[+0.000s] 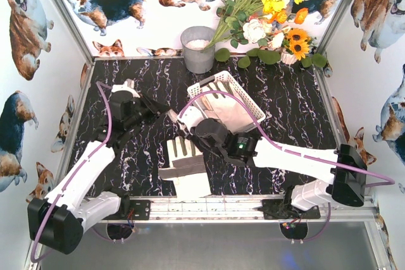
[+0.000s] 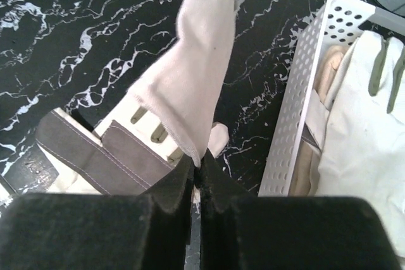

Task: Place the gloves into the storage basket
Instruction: Pair the glove with the glove.

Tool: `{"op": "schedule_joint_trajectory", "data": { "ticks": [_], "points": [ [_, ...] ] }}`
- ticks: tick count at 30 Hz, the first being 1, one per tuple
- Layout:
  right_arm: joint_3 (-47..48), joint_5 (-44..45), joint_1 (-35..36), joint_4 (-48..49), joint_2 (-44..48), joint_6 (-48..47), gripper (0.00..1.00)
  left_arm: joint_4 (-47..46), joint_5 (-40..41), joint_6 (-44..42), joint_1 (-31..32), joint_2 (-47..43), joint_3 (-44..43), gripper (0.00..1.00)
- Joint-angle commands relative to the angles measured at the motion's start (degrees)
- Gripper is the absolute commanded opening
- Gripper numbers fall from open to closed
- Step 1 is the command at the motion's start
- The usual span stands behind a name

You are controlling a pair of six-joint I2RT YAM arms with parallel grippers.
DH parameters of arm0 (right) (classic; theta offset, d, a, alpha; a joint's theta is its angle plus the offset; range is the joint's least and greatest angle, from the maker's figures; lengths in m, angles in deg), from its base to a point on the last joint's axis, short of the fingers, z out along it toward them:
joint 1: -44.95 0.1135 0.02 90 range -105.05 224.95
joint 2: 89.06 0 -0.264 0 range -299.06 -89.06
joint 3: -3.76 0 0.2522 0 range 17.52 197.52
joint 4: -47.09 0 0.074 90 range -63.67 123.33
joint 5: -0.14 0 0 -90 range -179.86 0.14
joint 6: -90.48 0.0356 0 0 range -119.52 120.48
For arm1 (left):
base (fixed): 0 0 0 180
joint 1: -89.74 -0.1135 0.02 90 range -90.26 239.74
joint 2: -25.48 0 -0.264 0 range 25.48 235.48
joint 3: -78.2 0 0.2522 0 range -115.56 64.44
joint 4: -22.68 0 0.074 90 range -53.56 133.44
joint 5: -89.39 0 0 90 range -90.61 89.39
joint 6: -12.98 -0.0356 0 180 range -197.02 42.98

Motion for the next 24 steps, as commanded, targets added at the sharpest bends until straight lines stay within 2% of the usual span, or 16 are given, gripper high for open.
{"op": "schedule_joint_trajectory", "data": {
  "ticks": [1,4,11,17,24],
  "points": [
    [-1.2,3.7,0.0,2.1,3.2,0.3,0.00,-3.4,-2.7,-0.7,1.1,1.2,0.1,0.28],
    [-2.3,3.0,0.0,2.1,3.5,0.7,0.00,-3.8,-4.0,-0.6,1.8,1.6,1.3,0.51],
    [-2.8,2.6,0.0,2.3,1.8,1.1,0.00,-4.3,-7.6,1.5,4.2,0.5,7.0,0.76],
    [-1.8,1.9,0.0,2.4,0.6,0.9,0.00,-4.8,-6.4,5.2,5.6,-2.8,8.8,0.83],
    [-2.7,1.8,0.0,2.3,0.8,0.2,0.00,-7.3,-4.4,8.3,8.9,-2.9,8.6,0.81]
  ]
}}
